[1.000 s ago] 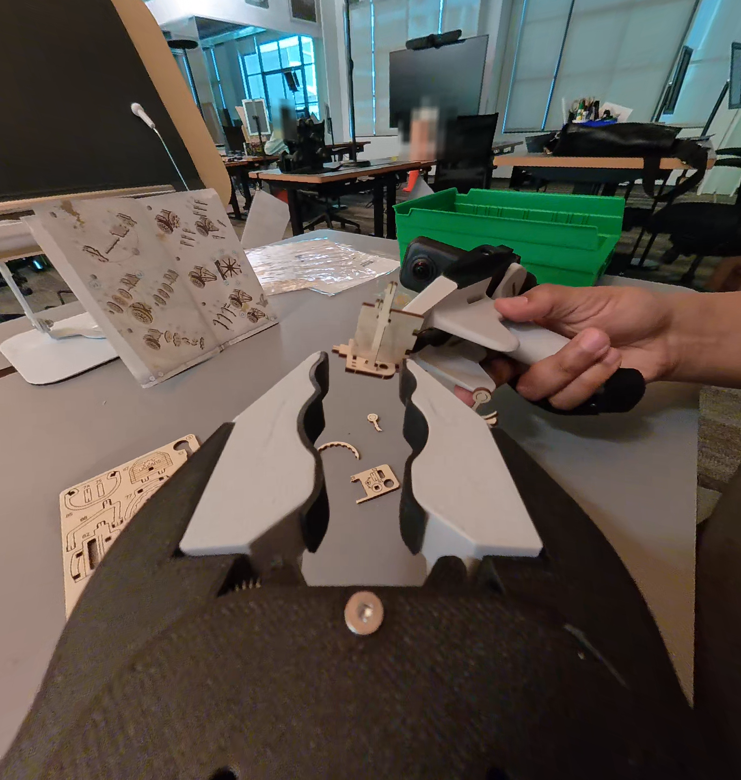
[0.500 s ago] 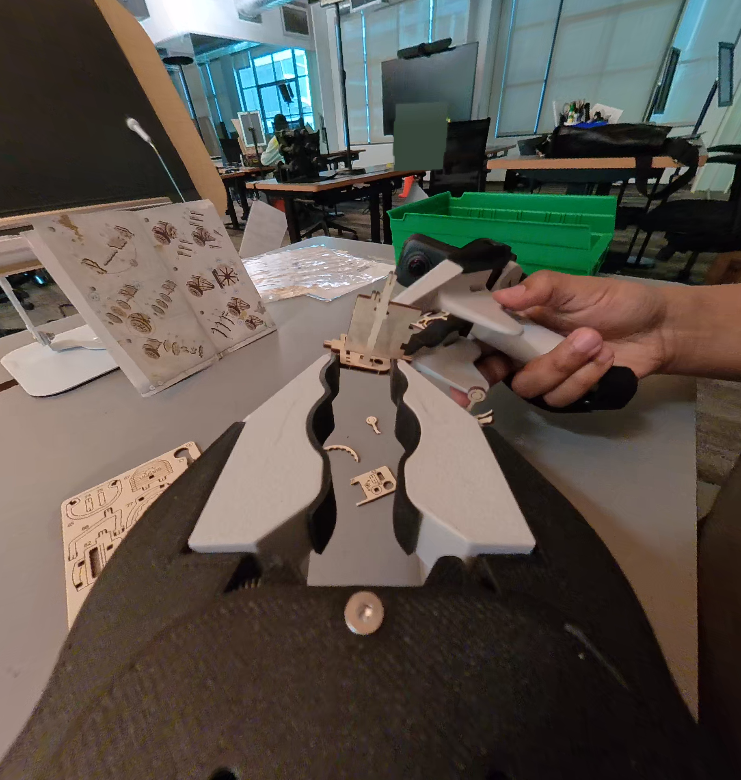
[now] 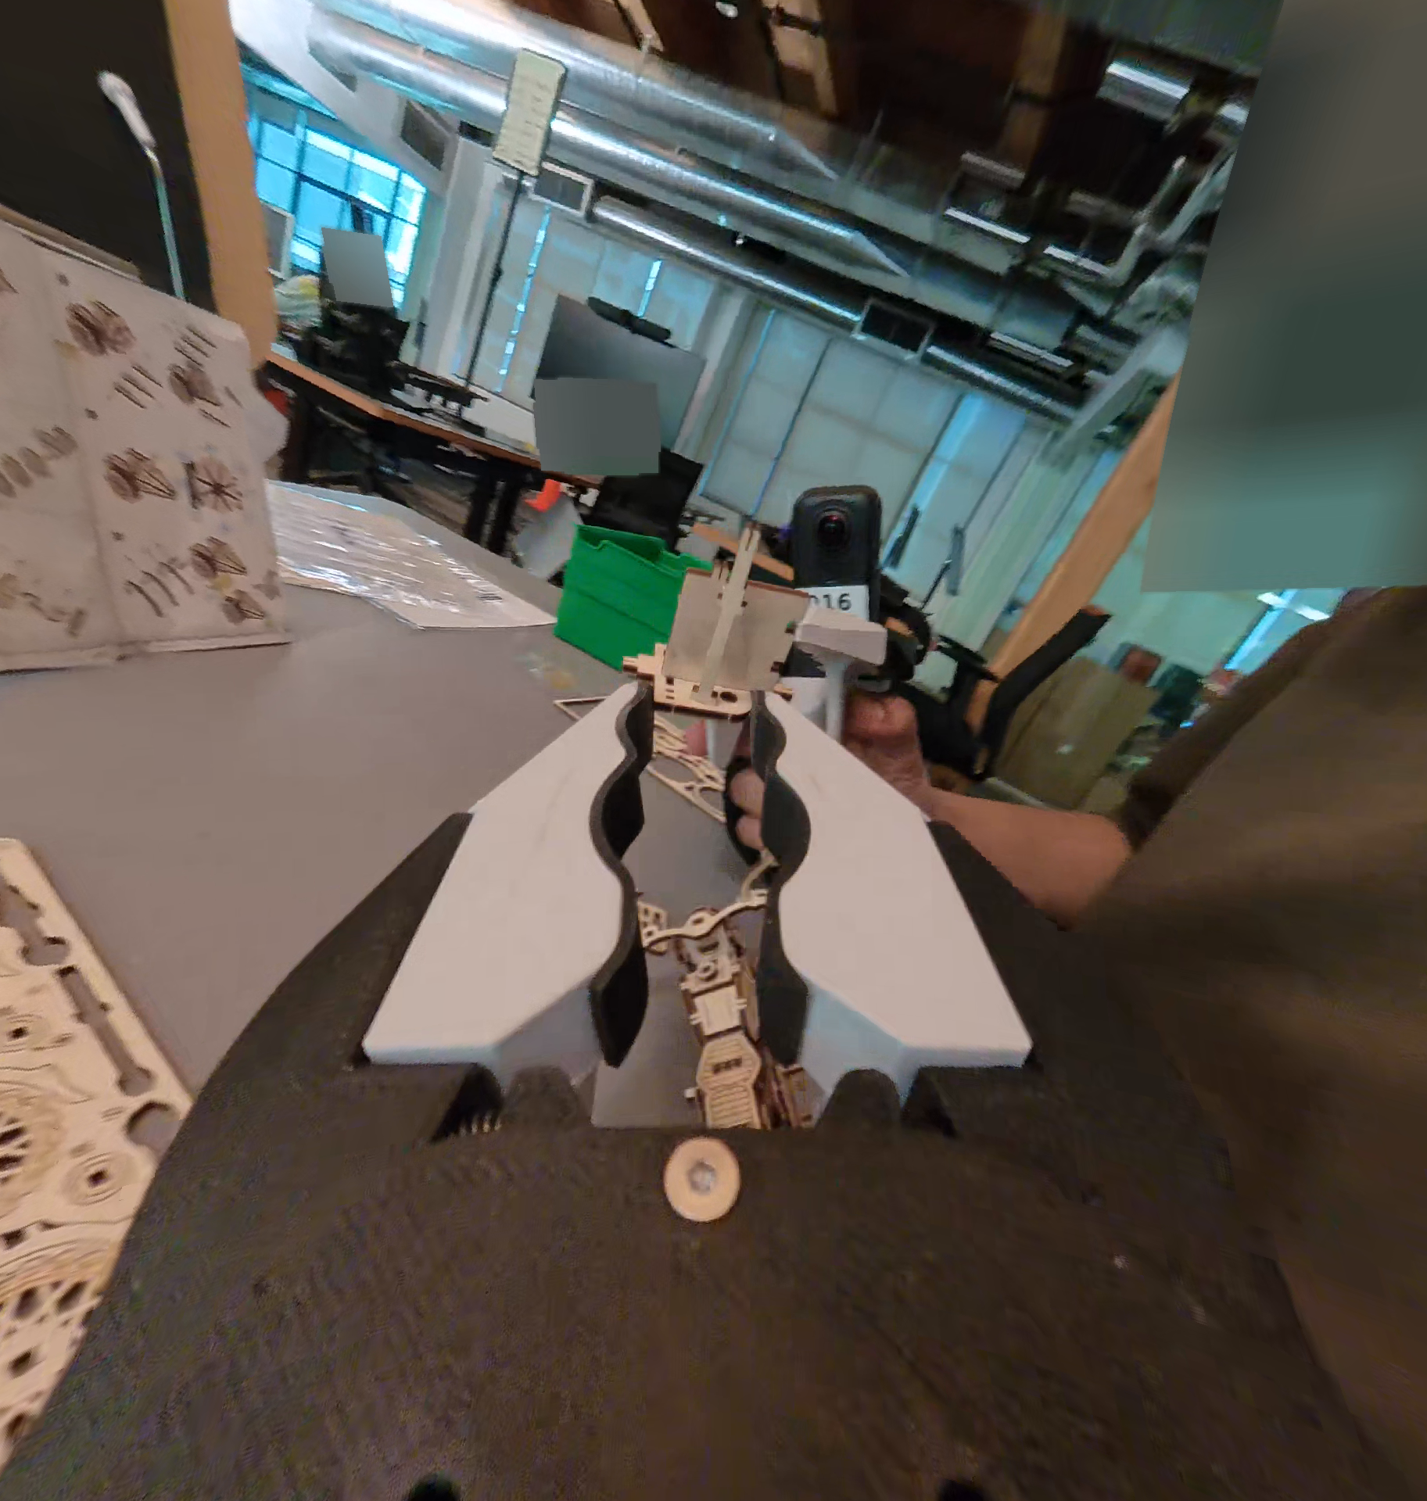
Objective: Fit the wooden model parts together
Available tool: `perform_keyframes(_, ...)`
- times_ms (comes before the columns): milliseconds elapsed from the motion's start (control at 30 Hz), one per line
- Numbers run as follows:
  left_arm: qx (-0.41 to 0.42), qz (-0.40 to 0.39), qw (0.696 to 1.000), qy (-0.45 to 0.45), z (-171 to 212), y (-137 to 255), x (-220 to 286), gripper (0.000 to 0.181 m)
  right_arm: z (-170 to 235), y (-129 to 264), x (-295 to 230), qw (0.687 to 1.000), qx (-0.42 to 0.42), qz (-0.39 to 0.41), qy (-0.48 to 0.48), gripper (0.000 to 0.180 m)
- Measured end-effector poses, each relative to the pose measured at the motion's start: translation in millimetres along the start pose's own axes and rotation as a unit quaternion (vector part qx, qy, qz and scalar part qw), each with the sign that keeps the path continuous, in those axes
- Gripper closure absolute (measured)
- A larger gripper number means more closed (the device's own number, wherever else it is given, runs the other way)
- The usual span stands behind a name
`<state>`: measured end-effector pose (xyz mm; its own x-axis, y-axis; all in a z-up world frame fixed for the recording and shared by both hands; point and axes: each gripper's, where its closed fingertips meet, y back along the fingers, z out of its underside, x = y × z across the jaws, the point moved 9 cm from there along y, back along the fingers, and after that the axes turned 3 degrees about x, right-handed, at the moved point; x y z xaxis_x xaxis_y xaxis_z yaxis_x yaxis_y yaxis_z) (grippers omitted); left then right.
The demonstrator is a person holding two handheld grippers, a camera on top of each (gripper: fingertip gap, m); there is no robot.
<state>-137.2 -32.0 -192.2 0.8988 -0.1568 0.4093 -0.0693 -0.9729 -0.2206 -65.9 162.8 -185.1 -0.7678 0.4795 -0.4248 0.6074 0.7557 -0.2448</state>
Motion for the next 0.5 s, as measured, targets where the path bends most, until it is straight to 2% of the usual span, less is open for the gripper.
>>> perform_keyframes(200,-0.001,0.058,0.995,0.086,4,-4,-2,0.16,3,1,3,1.0,0.0,-0.016,-0.01,0.152)
perform_keyframes(500,-0.007,0.078,0.989,0.124,8,-6,-4,0.16,11,-10,-8,0.999,-0.022,-0.024,0.017,0.153)
